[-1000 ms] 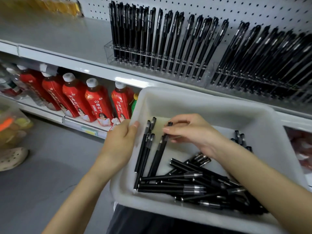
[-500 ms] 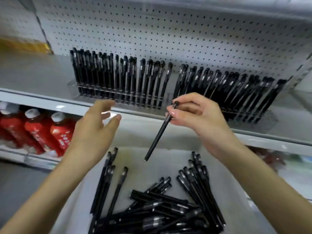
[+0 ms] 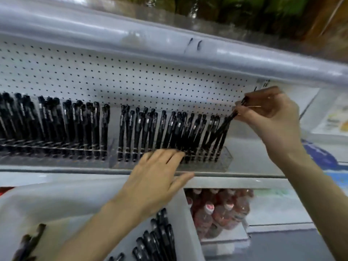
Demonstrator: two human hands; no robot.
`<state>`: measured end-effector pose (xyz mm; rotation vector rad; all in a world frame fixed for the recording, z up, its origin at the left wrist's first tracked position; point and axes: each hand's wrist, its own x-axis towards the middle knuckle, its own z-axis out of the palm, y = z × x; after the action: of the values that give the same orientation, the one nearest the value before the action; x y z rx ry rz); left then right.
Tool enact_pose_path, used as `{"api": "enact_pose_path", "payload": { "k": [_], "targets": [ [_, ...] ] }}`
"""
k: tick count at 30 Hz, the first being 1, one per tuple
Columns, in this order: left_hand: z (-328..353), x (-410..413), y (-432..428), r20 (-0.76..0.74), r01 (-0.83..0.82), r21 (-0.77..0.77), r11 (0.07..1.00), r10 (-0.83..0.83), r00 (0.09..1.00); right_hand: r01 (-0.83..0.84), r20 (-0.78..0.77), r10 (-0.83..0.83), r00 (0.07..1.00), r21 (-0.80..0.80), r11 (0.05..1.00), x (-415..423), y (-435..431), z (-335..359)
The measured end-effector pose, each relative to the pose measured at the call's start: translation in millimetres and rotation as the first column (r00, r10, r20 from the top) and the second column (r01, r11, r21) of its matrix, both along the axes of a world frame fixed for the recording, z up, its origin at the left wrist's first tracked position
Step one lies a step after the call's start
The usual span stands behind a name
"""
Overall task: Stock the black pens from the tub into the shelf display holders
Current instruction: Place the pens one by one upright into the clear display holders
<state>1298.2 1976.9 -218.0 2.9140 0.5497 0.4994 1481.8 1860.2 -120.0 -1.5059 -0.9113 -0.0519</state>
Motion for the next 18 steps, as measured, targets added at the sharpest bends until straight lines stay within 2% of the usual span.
{"api": "enact_pose_path", "payload": {
  "k": [3,8,18],
  "targets": [
    [-13,3,4,-0.013,-0.017,0.087,0.996,0.018,1.000,0.006,-0.014,-0.006,1.000,0.044,0.999,11,5,-12],
    [-26,5,12,-0.002,0.008,0.194,0.981,-0.008,1.000,-0.015,-0.032,0.015,0.999,0.012,1.000,15,17,-26],
    [-35,5,11,0.025,0.014,0.202,0.979,-0.019,0.999,-0.059,-0.015,0.059,0.998,-0.016,0.998,24,31,-25]
  ]
}}
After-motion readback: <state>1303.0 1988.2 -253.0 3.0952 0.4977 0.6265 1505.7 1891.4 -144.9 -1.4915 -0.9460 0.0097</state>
